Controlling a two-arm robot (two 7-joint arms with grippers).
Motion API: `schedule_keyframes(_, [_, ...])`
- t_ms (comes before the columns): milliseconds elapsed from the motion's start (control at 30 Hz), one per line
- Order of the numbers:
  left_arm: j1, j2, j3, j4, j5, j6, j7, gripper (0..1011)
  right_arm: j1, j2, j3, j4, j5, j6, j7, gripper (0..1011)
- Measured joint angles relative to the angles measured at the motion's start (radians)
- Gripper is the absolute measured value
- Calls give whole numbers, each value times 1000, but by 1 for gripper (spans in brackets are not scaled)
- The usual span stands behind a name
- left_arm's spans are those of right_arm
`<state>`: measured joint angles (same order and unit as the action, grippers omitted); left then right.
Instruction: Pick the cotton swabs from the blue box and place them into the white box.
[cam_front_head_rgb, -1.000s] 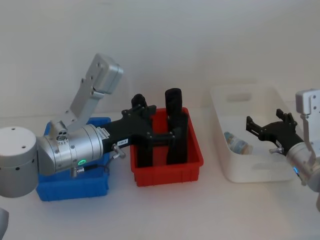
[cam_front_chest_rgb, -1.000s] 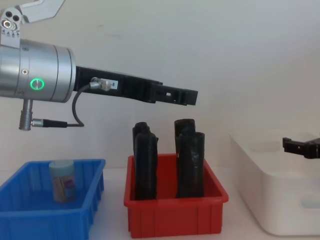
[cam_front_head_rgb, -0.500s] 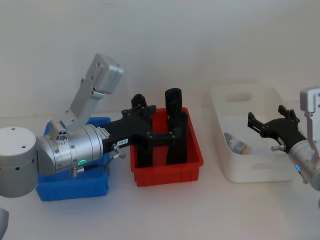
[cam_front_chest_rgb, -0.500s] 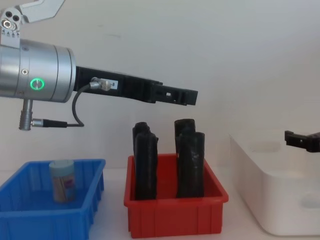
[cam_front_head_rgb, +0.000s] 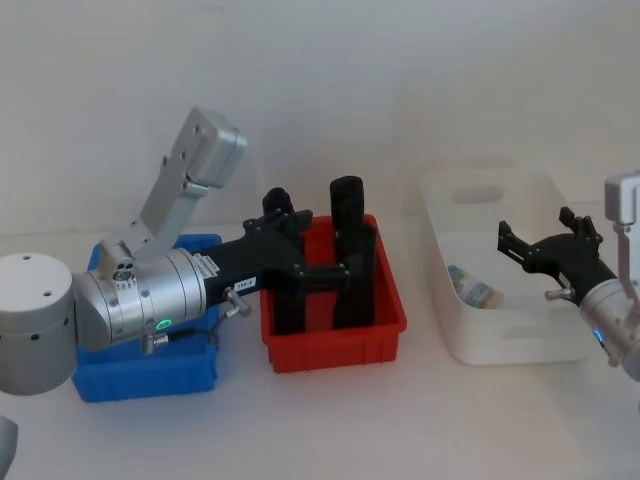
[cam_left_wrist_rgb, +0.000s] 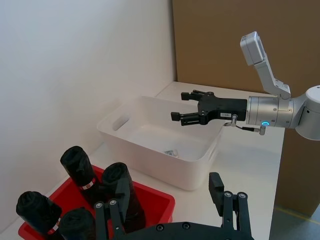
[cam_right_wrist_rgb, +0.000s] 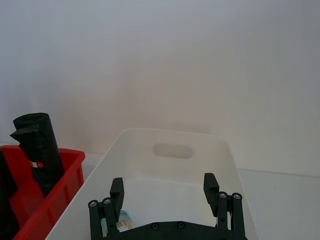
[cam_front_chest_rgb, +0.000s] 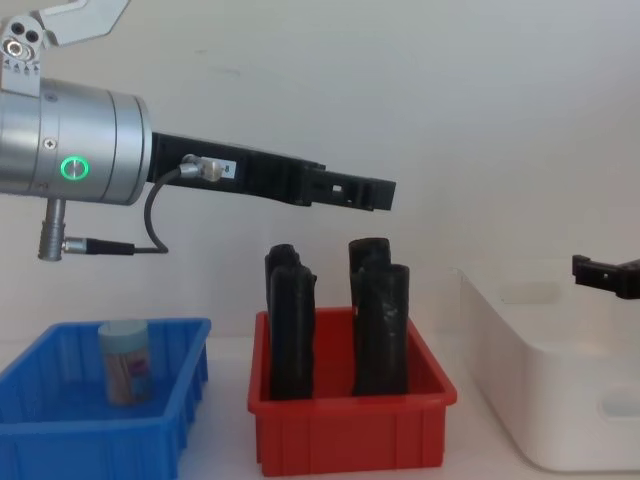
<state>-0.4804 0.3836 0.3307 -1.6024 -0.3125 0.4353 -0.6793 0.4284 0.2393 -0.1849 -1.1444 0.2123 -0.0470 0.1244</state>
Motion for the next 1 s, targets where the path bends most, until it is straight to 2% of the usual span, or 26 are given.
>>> schedule_keyframes(300, [20, 0, 9, -1, 8, -33, 52, 1004, -36, 8, -3, -50, 6, 5, -4, 1002])
schedule_keyframes(1000, [122, -1, 62, -12, 56, -209, 332, 1004, -231, 52, -22, -325, 39, 43, -29, 1002])
